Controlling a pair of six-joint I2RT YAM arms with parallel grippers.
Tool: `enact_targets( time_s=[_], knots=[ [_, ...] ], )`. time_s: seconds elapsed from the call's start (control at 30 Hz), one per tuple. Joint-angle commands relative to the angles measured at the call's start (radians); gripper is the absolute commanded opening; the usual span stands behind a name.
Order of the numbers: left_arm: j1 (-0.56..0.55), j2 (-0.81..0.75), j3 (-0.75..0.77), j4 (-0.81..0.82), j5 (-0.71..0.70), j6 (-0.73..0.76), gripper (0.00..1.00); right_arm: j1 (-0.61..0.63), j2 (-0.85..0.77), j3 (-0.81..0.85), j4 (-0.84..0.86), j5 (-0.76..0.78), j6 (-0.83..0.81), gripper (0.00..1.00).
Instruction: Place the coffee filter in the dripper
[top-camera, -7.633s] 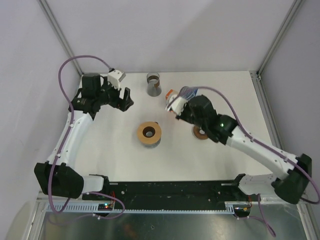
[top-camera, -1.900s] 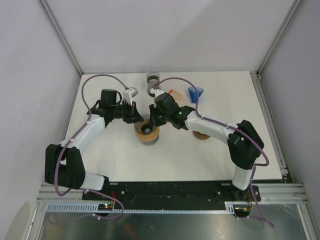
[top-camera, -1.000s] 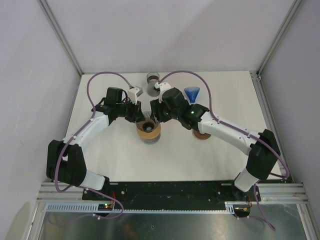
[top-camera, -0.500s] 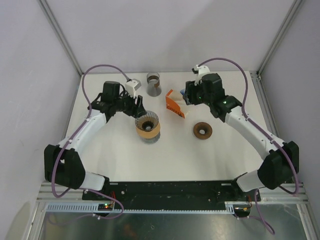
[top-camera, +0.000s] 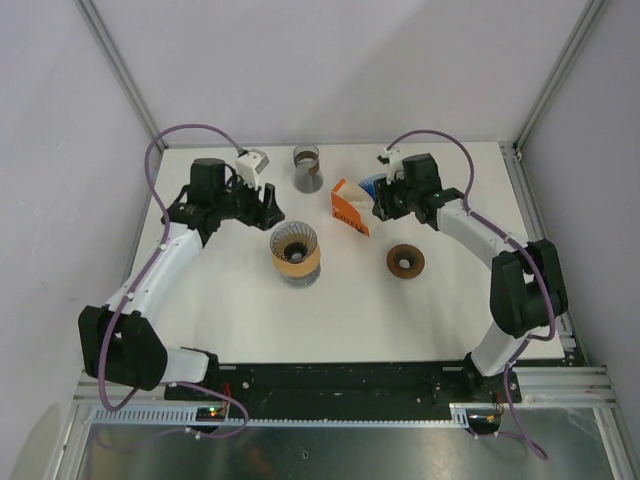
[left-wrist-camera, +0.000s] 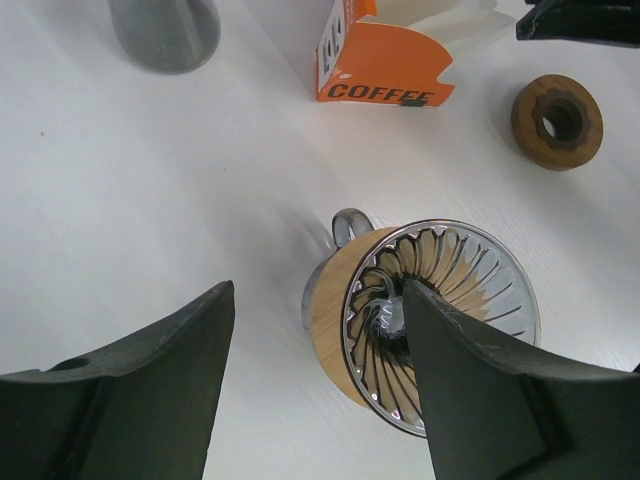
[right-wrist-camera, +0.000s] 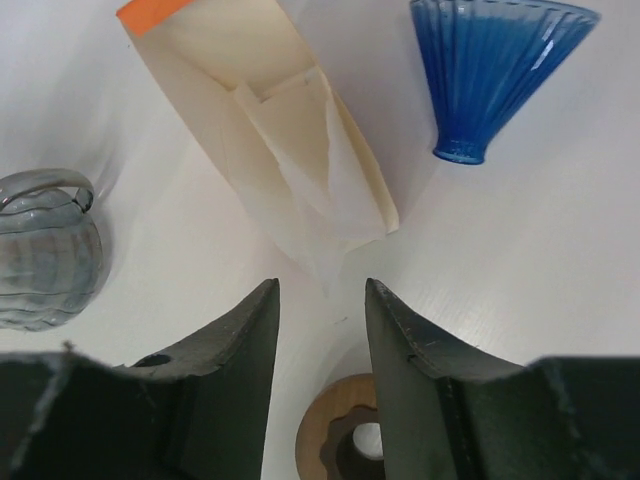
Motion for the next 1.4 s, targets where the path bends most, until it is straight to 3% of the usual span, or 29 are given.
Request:
enact_targets(
  time_s=[0.0,0.37,0.57,0.67,1.37],
  knots=[
    [0.016,-0.020,0.038,0.011,-0.003,0.011,0.73,-0.002,0.031,0.007,0.064,-0.077,-0.034,0.42],
    [0.020,-0.007,0.044,0.011,0.004,0.003,0.73,-0.001,0.102,0.007,0.080,-0.054,-0.029,0.30],
    [0.020,-0.011,0.043,0.011,0.006,0.004,0.73,0.015,0.091,0.007,0.072,-0.037,-0.045,0.07],
    [0.020,-0.011,0.043,0.011,0.005,0.006,0.73,0.036,0.062,0.008,0.046,-0.009,-0.072,0.01],
    [0.020,-0.028,0.048,0.009,0.016,0.019,0.73,0.073,-0.157,0.007,-0.072,0.105,-0.226,0.00]
  ],
)
